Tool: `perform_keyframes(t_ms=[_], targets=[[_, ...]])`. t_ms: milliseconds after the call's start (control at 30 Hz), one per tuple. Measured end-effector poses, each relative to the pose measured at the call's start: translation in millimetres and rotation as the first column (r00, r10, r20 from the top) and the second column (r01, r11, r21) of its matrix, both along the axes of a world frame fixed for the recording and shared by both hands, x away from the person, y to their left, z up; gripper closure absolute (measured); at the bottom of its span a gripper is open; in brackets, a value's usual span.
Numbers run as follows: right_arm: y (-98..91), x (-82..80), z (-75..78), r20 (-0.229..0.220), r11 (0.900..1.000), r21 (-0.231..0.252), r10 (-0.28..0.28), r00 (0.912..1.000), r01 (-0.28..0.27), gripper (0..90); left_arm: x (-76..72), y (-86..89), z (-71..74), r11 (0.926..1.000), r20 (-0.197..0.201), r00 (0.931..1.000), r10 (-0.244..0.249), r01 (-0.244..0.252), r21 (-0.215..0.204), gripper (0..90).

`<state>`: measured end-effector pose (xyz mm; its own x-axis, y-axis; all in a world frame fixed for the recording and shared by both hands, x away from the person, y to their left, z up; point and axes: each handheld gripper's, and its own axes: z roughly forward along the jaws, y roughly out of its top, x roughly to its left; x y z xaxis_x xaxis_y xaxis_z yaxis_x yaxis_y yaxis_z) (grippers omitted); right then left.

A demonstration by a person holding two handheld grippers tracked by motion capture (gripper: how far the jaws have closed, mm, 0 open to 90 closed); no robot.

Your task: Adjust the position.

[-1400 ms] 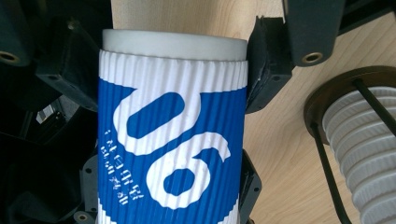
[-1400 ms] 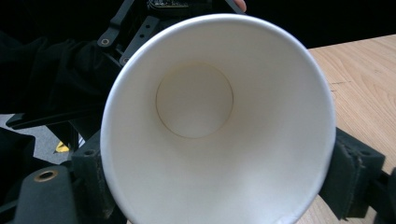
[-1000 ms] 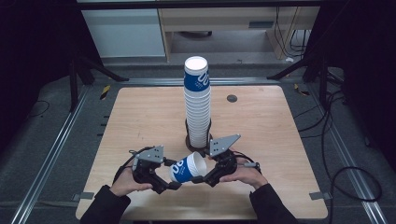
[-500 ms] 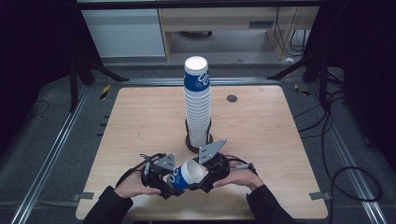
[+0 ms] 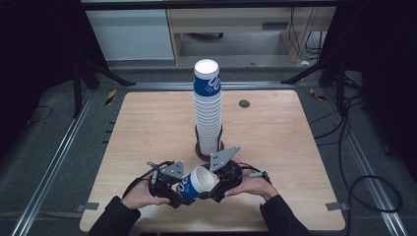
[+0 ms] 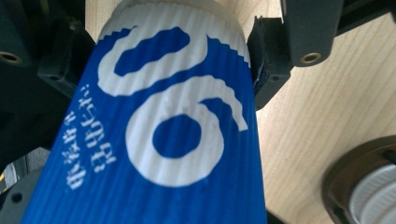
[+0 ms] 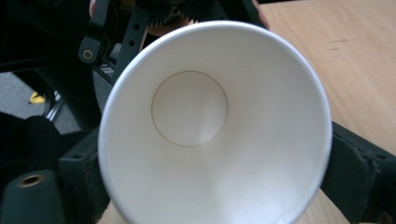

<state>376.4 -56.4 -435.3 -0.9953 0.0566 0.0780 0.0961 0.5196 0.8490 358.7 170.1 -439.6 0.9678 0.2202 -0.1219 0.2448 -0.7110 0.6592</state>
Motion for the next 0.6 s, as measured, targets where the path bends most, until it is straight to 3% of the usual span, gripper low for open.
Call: perform_keyframes(t_ms=[167, 300, 433, 600], targets=[[-10.6, 3.7, 7.8, -0.003, 0.9968, 0.065, -0.047, 0.9989, 0.047, 8.3, 4.1, 11.9, 6.8, 0.9963, 0.019, 0.9985, 0.051, -0.049, -0.071, 28.0], [-17.8, 7.5, 11.6, -0.024, 0.9876, 0.130, -0.085, 0.9961, 0.087, 8.7, 5.4, 18.5, 11.8, 0.9850, 0.037, 0.9945, 0.098, -0.092, -0.146, 28.0], [-18.4, 8.7, 12.0, -0.055, 0.9804, 0.172, -0.087, 0.9947, 0.095, 9.4, 3.6, 19.5, 16.0, 0.9714, 0.046, 0.9918, 0.119, -0.107, -0.212, 28.0], [-13.6, 7.5, 11.9, -0.073, 0.9741, 0.209, -0.073, 0.9947, 0.087, 10.6, 1.0, 15.2, 16.3, 0.9694, 0.061, 0.9901, 0.127, -0.111, -0.219, 28.0]])
